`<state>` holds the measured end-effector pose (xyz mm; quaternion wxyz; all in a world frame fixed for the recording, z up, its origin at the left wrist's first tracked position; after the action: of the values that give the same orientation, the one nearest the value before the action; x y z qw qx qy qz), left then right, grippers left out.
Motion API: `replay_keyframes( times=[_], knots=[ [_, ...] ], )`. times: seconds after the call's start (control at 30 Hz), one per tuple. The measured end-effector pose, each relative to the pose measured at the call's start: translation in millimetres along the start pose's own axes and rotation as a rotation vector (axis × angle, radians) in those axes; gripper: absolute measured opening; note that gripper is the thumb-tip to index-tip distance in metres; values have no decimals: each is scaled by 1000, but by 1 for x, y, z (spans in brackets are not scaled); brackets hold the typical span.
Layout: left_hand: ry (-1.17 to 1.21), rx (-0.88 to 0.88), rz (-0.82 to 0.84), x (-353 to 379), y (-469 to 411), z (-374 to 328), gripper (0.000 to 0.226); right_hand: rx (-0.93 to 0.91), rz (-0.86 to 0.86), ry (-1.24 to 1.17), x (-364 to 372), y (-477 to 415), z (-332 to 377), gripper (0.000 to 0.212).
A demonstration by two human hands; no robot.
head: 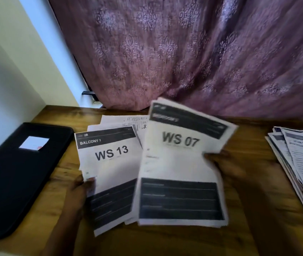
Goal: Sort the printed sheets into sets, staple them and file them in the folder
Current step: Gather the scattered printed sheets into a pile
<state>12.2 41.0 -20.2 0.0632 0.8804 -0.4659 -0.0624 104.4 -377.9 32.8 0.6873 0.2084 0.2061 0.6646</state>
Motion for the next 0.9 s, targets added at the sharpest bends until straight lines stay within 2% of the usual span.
replay_keyframes(
  times=[0.07, 0.17, 0.23, 0.3, 0.37, 0.4, 0.5, 0.57, 0.67, 0.73, 0.8, 0.9],
  knots=[
    [25, -83, -5, -1, 2, 8, 19, 10, 37, 187, 56, -13, -3, 6],
    [189, -260, 117, -2, 8, 9, 32, 36, 143, 452, 137, -30, -15, 25],
    [190, -239, 213, -3, 8, 4, 34, -32, 187, 588, 178, -27, -18, 34],
    [-23, -104, 247, -8, 5, -4, 24, -120, 245, 649, 204, -20, -17, 37],
    [-183, -5, 232, -20, -1, -7, 20, -169, 268, 670, 205, -18, -14, 37],
    [-208, 22, 196, -28, -3, -8, 16, -208, 200, 695, 195, -21, -10, 36],
    [-130, 55, -5, -66, -7, -13, 13, -320, -250, 878, 142, -49, -6, 42],
    [-68, 30, -86, -97, -4, -13, 18, -248, -372, 965, 118, -63, -9, 58],
    [-13, -8, -107, -128, 3, -11, 13, -181, -328, 1014, 118, -73, -12, 73],
    [15, -4, -137, -136, 9, -11, 21, -181, -312, 1060, 128, -77, -12, 76],
    [76, -14, -136, -134, 16, -12, 26, -168, -282, 1056, 135, -80, -14, 69],
    [153, -44, -130, -129, 22, -12, 22, -181, -168, 1044, 138, -78, -9, 49]
  ],
)
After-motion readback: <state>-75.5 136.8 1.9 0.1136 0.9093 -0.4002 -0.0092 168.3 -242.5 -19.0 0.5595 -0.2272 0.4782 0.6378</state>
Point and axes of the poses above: each hand's wrist, its own y-axis away from the middle knuckle, its own x-axis out of the palm, z = x × y, the point moved 4 cm from there along -y, towards the middle knuckle, and after that the axes turned 12 degrees about x, right-handed, at the moved point
